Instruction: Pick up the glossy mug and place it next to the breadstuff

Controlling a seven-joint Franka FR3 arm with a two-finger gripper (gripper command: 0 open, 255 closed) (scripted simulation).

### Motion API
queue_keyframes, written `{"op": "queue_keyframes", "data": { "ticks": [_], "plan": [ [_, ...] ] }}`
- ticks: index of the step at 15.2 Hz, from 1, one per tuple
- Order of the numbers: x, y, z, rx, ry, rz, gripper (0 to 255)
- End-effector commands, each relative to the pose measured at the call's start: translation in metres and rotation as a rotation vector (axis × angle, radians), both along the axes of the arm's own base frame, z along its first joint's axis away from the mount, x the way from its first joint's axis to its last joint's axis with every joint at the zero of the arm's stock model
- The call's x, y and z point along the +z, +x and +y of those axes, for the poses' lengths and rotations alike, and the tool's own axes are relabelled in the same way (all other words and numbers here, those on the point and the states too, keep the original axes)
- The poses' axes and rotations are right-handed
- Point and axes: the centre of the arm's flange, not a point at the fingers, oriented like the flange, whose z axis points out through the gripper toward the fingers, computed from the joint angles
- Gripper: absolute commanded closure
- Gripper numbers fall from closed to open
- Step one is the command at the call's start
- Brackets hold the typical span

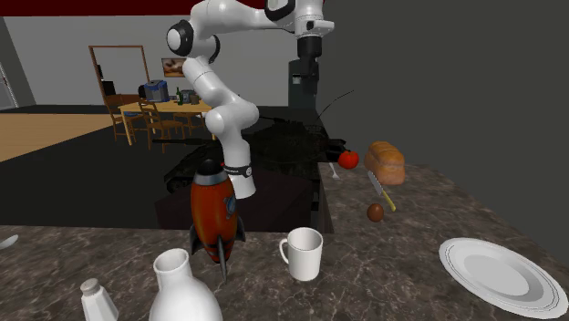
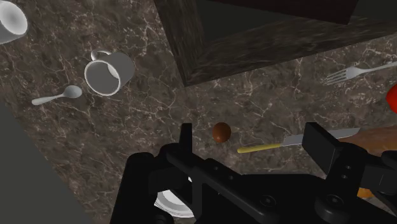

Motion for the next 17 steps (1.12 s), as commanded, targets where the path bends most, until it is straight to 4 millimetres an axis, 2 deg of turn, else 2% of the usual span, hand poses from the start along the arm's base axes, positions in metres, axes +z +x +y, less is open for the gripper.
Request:
{"op": "queue_keyframes", "data": {
  "ticks": [1, 17],
  "plan": [
    [0.000, 0.000, 0.000, 0.000, 0.000, 0.000, 0],
    [-0.152, 0.074, -0.131, -0.081, 0.030, 0.028, 0]
  ]
}}
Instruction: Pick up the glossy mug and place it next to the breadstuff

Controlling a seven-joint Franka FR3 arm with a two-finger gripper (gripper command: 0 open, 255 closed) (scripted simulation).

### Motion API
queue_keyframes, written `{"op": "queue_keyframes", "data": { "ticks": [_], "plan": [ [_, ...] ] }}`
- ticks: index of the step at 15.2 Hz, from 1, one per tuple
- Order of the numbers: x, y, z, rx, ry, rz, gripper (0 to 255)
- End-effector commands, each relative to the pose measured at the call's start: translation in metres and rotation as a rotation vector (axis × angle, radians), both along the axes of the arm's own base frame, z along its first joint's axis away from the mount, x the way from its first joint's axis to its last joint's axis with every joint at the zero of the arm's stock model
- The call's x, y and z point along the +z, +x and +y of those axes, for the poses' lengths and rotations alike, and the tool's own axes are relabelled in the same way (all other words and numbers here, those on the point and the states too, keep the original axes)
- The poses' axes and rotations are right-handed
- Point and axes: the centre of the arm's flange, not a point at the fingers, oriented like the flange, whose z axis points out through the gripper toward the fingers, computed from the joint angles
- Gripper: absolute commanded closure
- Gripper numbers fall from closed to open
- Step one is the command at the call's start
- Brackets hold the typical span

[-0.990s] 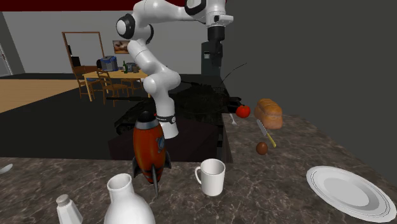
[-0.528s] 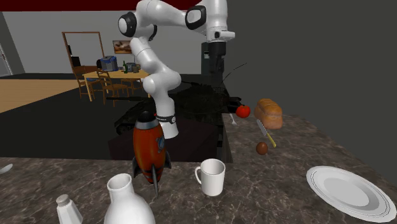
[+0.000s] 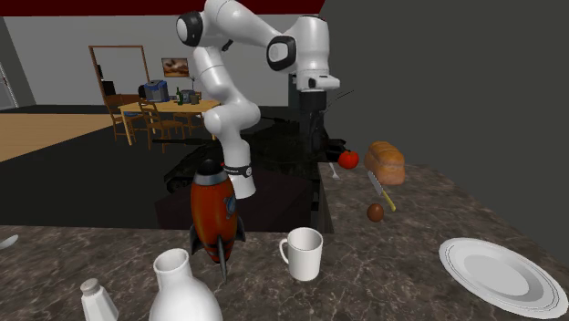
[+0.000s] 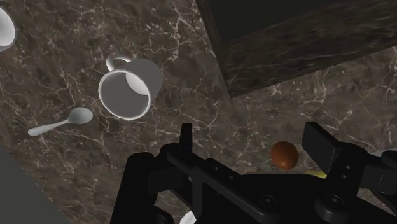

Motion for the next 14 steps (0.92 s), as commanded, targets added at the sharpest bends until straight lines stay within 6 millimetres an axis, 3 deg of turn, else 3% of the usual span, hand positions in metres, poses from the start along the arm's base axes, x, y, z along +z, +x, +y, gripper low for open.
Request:
{"op": "queue_keyframes", "data": {
  "ticks": [1, 14],
  "plan": [
    [-0.020, 0.010, -0.017, -0.010, 0.003, 0.003, 0],
    [-0.148, 0.059, -0.124, -0.076, 0.027, 0.025, 0]
  ]
}}
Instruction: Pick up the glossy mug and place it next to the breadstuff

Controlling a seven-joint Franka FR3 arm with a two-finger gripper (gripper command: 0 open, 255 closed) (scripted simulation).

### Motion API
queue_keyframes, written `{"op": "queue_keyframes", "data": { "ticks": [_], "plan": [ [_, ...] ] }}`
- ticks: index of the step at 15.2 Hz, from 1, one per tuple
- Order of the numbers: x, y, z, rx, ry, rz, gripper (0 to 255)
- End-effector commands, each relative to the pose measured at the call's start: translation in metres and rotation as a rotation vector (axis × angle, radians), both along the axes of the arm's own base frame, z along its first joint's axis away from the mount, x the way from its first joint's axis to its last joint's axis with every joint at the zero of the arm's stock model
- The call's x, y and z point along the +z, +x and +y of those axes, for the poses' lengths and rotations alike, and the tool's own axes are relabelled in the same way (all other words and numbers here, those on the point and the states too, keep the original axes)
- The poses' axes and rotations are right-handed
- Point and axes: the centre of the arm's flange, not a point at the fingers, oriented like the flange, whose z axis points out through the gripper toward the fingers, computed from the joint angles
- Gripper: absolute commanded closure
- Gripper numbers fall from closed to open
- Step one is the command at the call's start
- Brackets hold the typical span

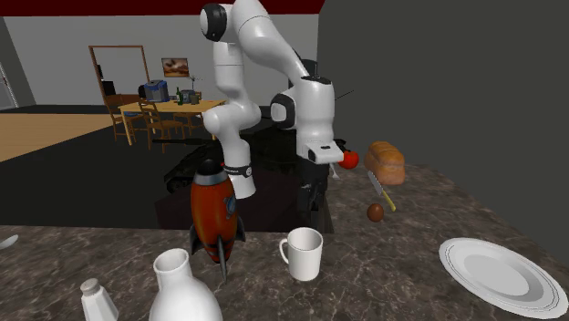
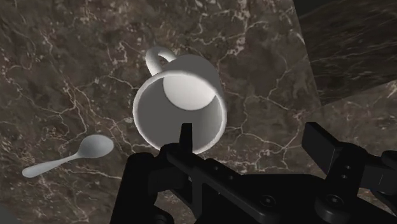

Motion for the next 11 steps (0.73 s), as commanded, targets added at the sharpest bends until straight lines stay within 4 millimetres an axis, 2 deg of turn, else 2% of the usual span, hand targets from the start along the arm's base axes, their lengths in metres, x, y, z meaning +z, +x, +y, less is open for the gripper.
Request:
{"op": "queue_keyframes", "data": {
  "ticks": [1, 9, 11],
  "plan": [
    [-0.020, 0.003, -0.015, -0.010, 0.003, 0.004, 0],
    [-0.062, 0.006, -0.020, -0.011, 0.004, 0.004, 0],
    [-0.062, 0.006, -0.020, -0.011, 0.004, 0.004, 0]
  ]
}}
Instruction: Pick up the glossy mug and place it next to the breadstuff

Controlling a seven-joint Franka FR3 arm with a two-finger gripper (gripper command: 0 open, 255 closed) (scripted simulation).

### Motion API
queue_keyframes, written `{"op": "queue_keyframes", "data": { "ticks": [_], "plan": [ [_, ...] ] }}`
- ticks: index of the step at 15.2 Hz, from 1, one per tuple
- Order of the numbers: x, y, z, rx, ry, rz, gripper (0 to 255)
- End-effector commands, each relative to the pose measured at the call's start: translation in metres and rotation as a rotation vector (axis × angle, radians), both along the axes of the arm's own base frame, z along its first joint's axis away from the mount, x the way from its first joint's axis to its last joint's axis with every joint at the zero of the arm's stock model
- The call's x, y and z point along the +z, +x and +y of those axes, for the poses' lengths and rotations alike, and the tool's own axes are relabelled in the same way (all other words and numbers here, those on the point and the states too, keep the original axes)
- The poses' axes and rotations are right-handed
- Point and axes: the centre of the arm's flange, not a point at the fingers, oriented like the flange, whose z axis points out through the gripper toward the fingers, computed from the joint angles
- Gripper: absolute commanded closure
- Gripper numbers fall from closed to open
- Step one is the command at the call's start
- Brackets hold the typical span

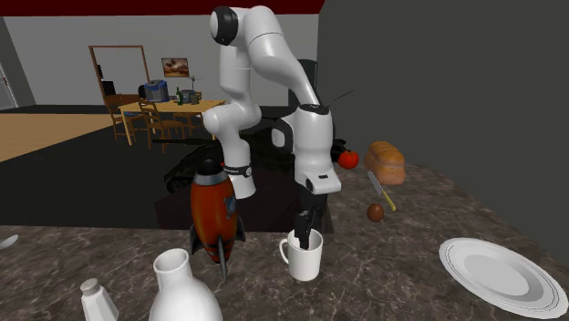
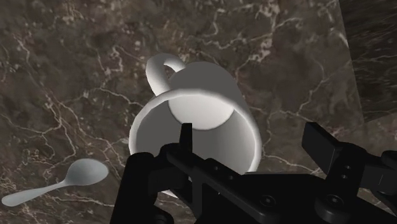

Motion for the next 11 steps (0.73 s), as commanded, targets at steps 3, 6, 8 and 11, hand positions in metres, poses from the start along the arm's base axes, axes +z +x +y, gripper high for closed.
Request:
{"op": "queue_keyframes", "data": {
  "ticks": [3, 6, 8, 11],
  "plan": [
    [-0.0017, 0.0003, -0.0005, 0.000, 0.000, 0.000, 0],
    [-0.0017, 0.0003, -0.0004, 0.000, 0.000, 0.000, 0],
    [-0.0017, 0.0003, -0.0004, 0.000, 0.000, 0.000, 255],
    [-0.0017, 0.0003, -0.0004, 0.000, 0.000, 0.000, 255]
  ]
}}
